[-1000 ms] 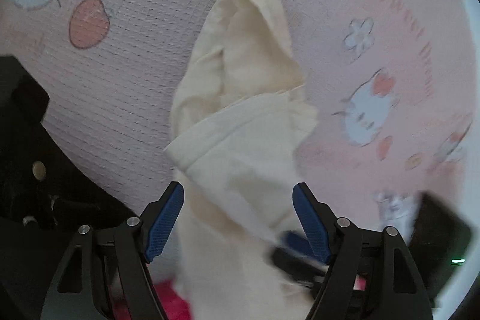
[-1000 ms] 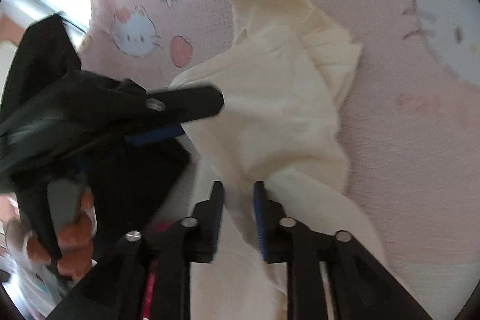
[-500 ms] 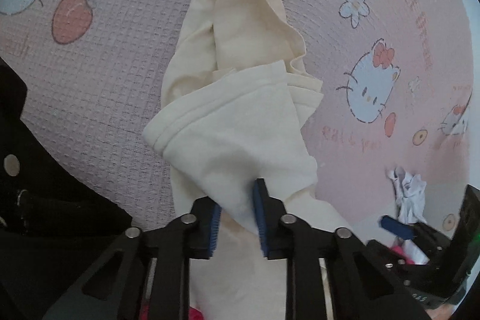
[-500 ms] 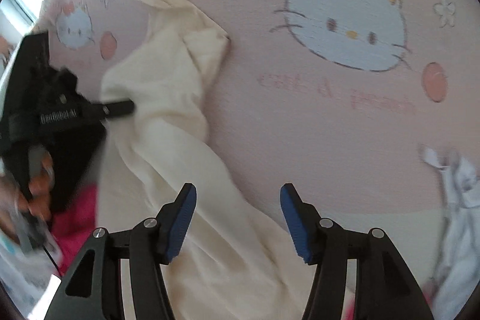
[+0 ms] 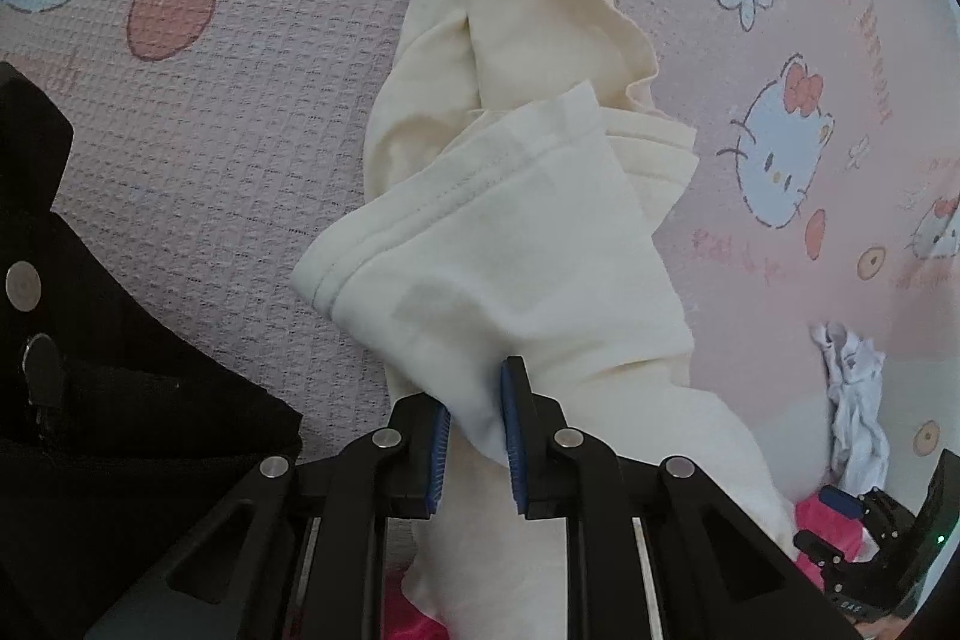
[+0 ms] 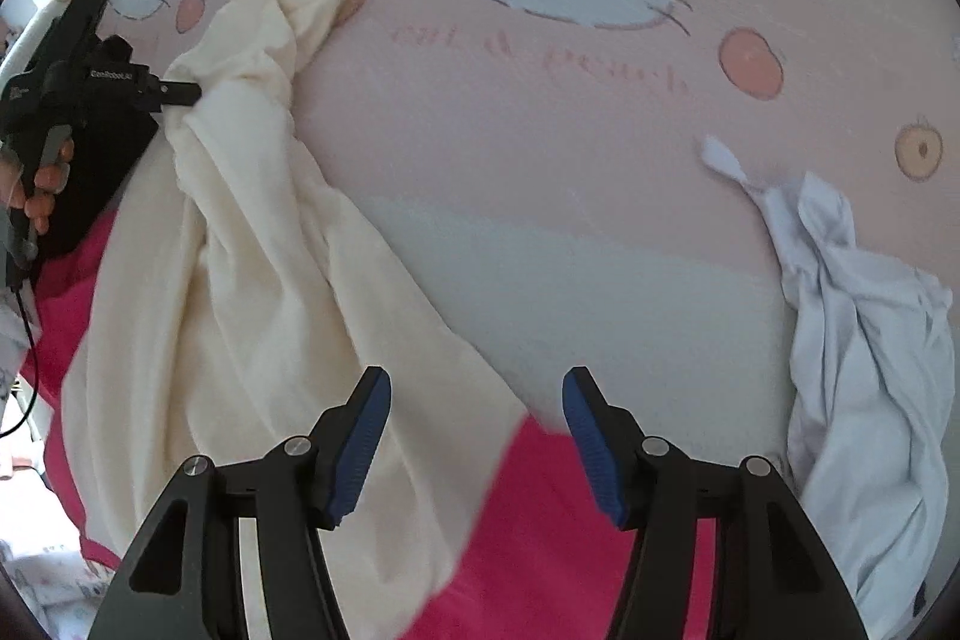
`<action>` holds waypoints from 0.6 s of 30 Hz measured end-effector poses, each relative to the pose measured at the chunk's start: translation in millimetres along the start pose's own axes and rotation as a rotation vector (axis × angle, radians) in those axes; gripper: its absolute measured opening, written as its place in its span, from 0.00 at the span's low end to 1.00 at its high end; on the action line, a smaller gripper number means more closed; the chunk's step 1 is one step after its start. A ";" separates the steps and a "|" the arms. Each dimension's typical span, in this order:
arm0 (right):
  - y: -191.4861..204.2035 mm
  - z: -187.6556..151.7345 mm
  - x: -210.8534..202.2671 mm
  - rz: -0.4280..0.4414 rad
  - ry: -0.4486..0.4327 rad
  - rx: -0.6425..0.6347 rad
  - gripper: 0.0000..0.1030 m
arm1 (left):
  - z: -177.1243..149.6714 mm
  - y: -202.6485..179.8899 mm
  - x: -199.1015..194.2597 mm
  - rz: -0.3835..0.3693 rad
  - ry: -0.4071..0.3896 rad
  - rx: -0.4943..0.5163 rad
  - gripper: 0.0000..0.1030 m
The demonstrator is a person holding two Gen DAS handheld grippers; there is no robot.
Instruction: Fold clothes
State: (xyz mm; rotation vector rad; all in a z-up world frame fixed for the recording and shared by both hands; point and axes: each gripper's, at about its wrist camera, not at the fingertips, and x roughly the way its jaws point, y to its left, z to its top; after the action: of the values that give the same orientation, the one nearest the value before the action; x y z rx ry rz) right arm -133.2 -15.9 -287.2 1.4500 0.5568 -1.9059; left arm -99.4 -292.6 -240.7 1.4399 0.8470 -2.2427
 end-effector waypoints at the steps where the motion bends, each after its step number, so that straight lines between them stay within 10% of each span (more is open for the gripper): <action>1: -3.7 -3.0 0.9 0.005 0.000 0.003 0.57 | -1.1 -0.8 0.0 0.011 -0.005 0.005 0.14; 14: 18.1 10.6 40.0 -0.009 0.027 -0.098 0.57 | -16.7 -1.3 -8.9 0.069 -0.027 0.031 0.13; 18: 33.4 11.1 34.1 -0.006 0.009 -0.126 0.08 | -18.4 -8.2 -10.9 0.093 -0.033 0.059 0.13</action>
State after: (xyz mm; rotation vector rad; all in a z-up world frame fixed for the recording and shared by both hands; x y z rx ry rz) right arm -121.8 -55.0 -314.5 1.3785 0.6739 -1.8355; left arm -86.7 -274.8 -234.1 1.4338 0.6946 -2.2332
